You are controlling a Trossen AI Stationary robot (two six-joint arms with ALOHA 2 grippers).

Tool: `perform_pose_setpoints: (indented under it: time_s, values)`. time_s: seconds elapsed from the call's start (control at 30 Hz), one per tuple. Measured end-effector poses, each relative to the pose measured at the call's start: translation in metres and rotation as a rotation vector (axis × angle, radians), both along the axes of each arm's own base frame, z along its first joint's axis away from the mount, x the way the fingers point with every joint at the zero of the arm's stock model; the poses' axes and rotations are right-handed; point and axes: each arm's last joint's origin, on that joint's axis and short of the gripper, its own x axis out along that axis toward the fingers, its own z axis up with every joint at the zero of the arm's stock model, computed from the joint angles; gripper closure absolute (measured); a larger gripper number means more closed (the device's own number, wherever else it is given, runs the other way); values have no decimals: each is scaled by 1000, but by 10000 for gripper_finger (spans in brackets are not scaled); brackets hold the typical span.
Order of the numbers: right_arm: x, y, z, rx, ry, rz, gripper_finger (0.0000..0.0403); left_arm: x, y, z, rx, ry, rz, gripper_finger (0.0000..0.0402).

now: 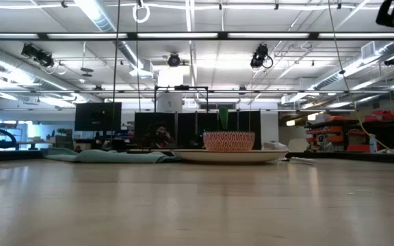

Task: Set table place
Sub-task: Return to Home Position

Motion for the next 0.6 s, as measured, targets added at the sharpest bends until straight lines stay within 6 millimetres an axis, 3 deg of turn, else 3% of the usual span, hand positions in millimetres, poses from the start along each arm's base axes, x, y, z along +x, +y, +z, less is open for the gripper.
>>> perform_pose_setpoints:
  time_s: [0.17, 0.33, 0.6]
  values:
    - [0, 9, 8, -14, -97, 90, 318, 35, -36, -24, 38, 29, -98, 363]
    - [-5, 20, 14, 26, -155, 174, 318, 66, -58, -46, 57, 28, -138, 363]
    - [-23, 47, 42, 110, -420, 423, 318, 85, -76, -60, 62, 13, -171, 374]
